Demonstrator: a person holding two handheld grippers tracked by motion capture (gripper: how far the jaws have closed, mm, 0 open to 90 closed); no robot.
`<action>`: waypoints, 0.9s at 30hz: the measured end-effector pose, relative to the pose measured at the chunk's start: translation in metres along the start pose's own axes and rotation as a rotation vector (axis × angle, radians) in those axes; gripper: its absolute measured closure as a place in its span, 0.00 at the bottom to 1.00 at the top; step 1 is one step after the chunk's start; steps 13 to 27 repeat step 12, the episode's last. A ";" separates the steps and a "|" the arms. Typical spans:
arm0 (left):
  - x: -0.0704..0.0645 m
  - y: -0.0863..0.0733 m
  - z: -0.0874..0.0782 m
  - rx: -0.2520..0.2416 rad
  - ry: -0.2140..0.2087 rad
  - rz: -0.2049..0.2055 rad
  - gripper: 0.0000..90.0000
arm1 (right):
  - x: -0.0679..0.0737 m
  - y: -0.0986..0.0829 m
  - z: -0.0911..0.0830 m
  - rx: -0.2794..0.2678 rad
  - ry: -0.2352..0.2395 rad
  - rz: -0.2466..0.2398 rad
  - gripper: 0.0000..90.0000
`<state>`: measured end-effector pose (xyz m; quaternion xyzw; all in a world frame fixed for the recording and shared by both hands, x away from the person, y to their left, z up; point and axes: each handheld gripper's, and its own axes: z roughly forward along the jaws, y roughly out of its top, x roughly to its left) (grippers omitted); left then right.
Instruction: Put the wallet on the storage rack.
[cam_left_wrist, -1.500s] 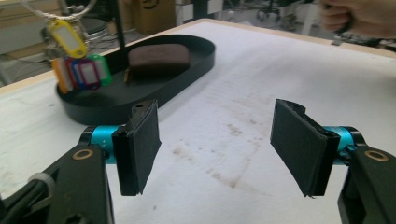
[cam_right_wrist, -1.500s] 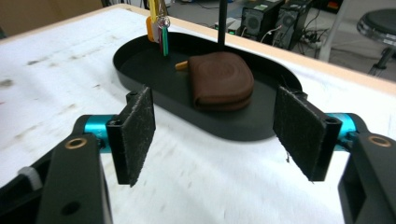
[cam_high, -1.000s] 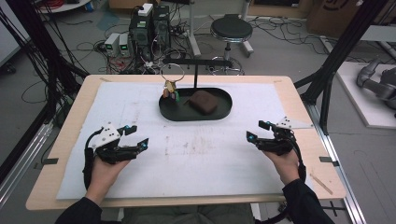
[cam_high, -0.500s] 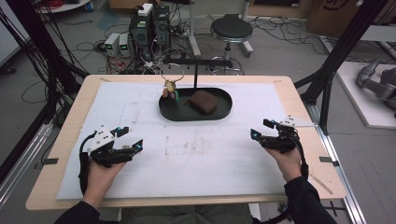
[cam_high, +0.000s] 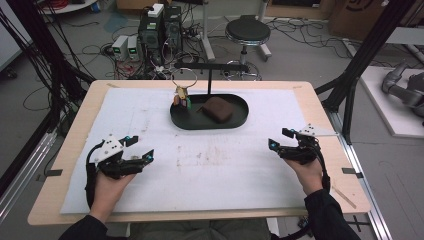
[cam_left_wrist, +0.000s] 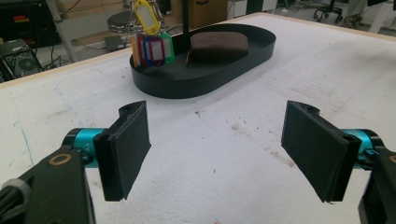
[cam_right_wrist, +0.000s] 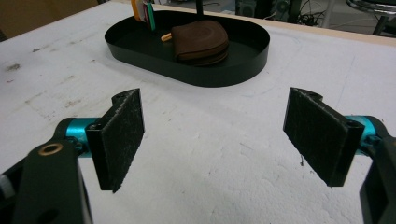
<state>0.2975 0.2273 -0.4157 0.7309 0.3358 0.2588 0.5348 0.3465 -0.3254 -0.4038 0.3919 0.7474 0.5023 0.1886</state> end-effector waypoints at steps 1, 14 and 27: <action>0.000 0.000 0.000 -0.004 0.005 -0.001 0.26 | 0.000 0.000 0.000 0.002 -0.001 0.002 0.23; 0.000 0.001 0.001 -0.008 0.004 0.002 0.26 | -0.002 -0.001 -0.002 -0.001 -0.009 0.001 0.23; 0.000 0.001 0.001 -0.008 0.004 0.002 0.26 | -0.002 -0.001 -0.002 -0.001 -0.009 0.001 0.23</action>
